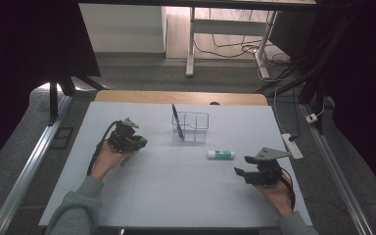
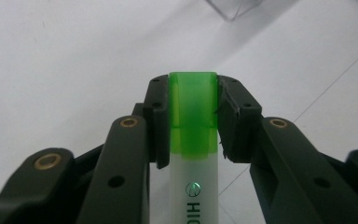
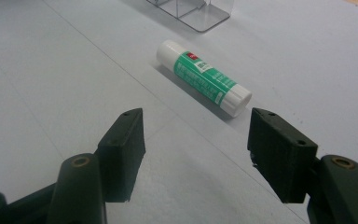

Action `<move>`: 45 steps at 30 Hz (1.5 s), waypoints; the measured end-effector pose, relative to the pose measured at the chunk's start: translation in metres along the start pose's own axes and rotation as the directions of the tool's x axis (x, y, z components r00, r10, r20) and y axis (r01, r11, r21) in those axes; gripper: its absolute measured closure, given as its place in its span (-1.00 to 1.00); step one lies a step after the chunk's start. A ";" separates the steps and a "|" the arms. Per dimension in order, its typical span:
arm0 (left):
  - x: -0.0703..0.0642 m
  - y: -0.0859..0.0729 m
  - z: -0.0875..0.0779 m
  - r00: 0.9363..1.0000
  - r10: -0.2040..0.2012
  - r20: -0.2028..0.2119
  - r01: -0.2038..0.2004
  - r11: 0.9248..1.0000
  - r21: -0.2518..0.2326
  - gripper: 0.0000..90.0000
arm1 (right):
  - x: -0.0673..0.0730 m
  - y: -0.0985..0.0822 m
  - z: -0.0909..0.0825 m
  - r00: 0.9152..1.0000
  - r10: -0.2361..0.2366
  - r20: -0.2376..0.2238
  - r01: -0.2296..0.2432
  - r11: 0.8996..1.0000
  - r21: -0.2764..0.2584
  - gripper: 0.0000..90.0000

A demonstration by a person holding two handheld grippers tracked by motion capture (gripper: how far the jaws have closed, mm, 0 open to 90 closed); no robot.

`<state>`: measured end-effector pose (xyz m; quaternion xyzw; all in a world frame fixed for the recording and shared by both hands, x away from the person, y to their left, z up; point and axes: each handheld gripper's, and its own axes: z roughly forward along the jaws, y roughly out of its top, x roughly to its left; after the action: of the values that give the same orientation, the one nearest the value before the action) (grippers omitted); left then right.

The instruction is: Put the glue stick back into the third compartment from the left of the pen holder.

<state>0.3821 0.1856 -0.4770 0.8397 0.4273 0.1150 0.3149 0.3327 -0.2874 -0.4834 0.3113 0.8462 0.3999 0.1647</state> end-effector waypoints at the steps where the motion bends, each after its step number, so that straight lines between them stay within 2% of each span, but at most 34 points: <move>1: 0.000 0.000 -0.003 1.000 -0.002 0.001 0.002 1.000 -0.014 0.48 | 0.000 0.000 0.000 1.000 0.001 0.001 -0.001 1.000 -0.001 -0.20; 10: -0.004 0.003 -0.020 1.000 -0.001 0.005 0.001 0.995 -0.099 0.48 | -0.002 -0.001 -0.001 1.000 0.006 0.005 -0.006 1.000 -0.003 -0.20; 16: -0.006 0.003 -0.027 1.000 0.003 0.005 -0.002 0.988 -0.152 0.48 | -0.003 -0.001 -0.001 1.000 0.009 0.006 -0.009 1.000 -0.003 -0.20; 25: -0.010 0.006 -0.038 0.999 0.012 0.035 -0.004 0.974 -0.228 0.48 | -0.005 -0.004 -0.002 1.000 0.013 0.008 -0.013 1.000 0.001 -0.20; 31: -0.013 0.009 -0.043 0.999 0.020 0.048 -0.005 0.957 -0.291 0.48 | -0.006 -0.006 -0.006 1.000 0.019 0.016 -0.019 1.000 0.001 -0.20; 39: -0.013 0.009 -0.047 0.998 0.021 0.061 0.000 0.947 -0.321 0.48 | -0.008 -0.008 -0.008 0.999 0.033 0.024 -0.033 0.999 -0.001 -0.20; 45: -0.013 0.008 -0.050 0.997 0.019 0.073 0.008 0.933 -0.359 0.48 | -0.008 -0.008 -0.008 0.999 0.030 0.025 -0.030 1.000 -0.003 -0.20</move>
<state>0.3564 0.1930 -0.4320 0.7730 0.3847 0.1602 0.4783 0.3312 -0.3011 -0.4849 0.3288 0.8387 0.3997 0.1694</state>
